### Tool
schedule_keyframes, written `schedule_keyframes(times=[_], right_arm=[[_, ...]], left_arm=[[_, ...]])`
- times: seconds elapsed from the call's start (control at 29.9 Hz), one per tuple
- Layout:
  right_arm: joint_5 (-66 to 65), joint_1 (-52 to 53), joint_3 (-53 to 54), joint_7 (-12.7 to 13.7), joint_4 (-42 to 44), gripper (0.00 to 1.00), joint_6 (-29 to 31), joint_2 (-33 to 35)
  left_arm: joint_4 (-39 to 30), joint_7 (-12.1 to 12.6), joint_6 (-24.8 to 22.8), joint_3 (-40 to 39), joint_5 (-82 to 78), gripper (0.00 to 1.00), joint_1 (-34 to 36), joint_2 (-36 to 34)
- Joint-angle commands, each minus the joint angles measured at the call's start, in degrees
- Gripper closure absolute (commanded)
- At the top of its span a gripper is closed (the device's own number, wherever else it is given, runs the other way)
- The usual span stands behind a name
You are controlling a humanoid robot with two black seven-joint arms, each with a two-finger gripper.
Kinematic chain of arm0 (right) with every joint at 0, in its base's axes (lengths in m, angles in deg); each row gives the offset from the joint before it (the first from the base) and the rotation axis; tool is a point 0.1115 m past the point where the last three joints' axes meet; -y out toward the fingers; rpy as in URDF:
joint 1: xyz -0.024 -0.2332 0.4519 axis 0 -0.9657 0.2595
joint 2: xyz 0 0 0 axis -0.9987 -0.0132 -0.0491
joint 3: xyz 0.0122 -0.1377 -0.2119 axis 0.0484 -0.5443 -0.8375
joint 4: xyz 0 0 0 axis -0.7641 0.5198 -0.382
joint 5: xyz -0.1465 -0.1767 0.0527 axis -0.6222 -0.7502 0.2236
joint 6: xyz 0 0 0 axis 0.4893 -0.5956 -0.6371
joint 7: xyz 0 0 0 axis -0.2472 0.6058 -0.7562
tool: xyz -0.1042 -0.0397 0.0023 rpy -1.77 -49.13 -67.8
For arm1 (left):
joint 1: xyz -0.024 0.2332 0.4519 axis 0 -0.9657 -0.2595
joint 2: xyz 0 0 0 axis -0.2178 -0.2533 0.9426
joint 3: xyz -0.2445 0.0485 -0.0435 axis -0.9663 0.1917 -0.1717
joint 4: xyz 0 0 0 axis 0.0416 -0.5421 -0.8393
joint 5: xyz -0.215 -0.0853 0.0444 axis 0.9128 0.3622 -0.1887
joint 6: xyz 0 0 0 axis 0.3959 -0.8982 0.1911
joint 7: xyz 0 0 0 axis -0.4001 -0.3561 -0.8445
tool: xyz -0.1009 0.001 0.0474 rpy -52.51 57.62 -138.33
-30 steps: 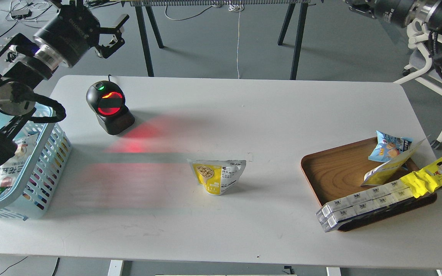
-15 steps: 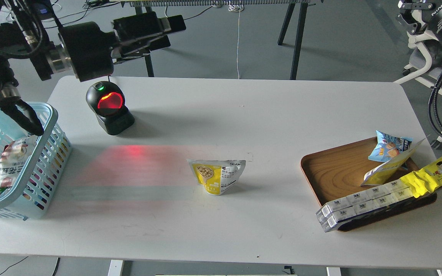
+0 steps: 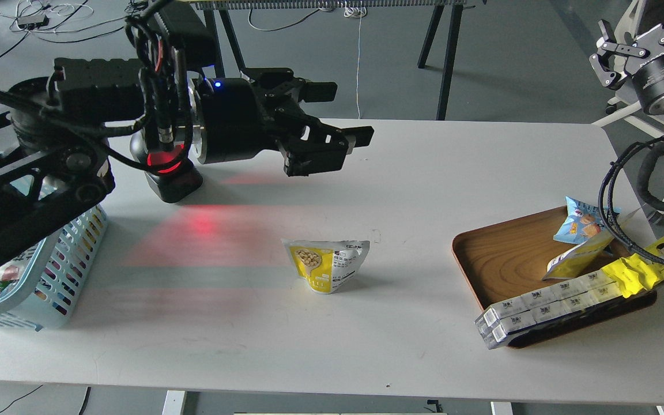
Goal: Scan snack and place in basket
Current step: 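Swing the left gripper over to the yellow packet on the table, then grasp the yellow packet with the left gripper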
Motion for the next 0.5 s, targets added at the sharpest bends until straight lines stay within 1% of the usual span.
schedule_keyframes(times=[0.0, 0.03, 0.13, 0.17, 0.3, 0.47], right_arm=[[0.37, 0.05, 1.69, 0.01, 2.13, 0.01, 0.0, -1.74], [0.37, 0.14, 2.48, 0.01, 3.01, 0.01, 0.0, -2.36], [0.37, 0.23, 4.07, 1.63, 4.51, 0.01, 0.0, -3.59], [0.37, 0.14, 4.33, 1.81, 4.6, 0.01, 0.0, -3.68], [0.37, 0.23, 4.42, 1.9, 4.51, 0.01, 0.0, -4.03], [0.37, 0.49, 4.42, 1.82, 4.16, 0.01, 0.0, -4.3]], left_arm=[[-0.12, -0.03, 0.0, 4.48, -8.74, 0.16, 0.48, 1.48], [-0.12, -0.03, 0.0, 6.06, -11.11, 0.17, 1.0, 2.09], [-0.12, -0.03, 0.0, 10.98, -16.83, 0.2, 2.41, 3.59], [-0.12, -0.03, 0.0, 12.74, -18.36, 0.2, 2.85, 3.68], [-0.12, -0.03, 0.0, 18.28, -18.36, 0.22, 5.05, 3.77], [-0.29, -0.03, 0.0, 22.86, -18.36, 0.22, 7.16, 4.29]])
